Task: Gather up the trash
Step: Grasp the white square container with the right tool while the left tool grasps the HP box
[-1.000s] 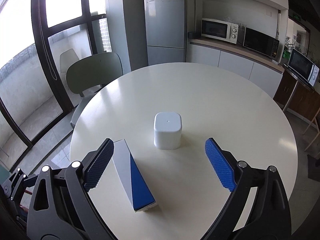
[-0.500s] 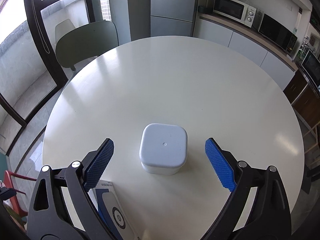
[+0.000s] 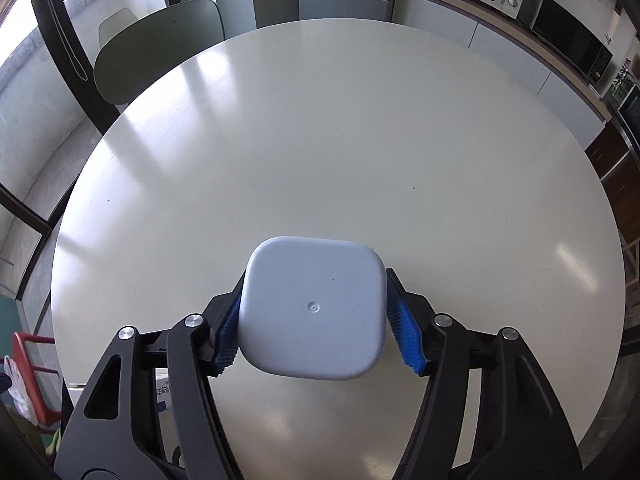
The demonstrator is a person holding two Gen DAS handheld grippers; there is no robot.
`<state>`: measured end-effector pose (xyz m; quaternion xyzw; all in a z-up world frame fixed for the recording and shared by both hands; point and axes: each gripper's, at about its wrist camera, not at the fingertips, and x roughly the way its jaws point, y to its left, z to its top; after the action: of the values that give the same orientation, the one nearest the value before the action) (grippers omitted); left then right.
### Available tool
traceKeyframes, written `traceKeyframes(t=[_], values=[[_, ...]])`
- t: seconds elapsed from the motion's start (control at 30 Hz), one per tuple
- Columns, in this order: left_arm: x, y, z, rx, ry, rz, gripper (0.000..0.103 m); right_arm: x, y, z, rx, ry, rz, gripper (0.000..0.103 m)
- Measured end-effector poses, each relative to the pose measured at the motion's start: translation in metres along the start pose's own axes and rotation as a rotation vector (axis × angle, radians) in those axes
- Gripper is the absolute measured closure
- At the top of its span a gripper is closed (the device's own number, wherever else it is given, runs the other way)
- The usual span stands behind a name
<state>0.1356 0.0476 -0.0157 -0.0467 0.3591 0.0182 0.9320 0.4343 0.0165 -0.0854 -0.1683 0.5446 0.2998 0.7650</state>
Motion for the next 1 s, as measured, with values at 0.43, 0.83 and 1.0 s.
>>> traceKeyframes(t=[0.43,0.83,1.0], values=[[0.021,-0.007,0.049,-0.092,0.167,-0.036,0.016,-0.03,-0.055,-0.045,0.053,-0.079,-0.039,0.048],[0.079,-0.021,0.081,-0.314,0.382,0.068,0.014,-0.07,-0.09,-0.099,0.082,-0.149,-0.053,0.048],[0.103,-0.027,0.076,-0.354,0.476,0.061,0.017,-0.088,-0.098,-0.126,0.104,-0.18,-0.042,0.048]])
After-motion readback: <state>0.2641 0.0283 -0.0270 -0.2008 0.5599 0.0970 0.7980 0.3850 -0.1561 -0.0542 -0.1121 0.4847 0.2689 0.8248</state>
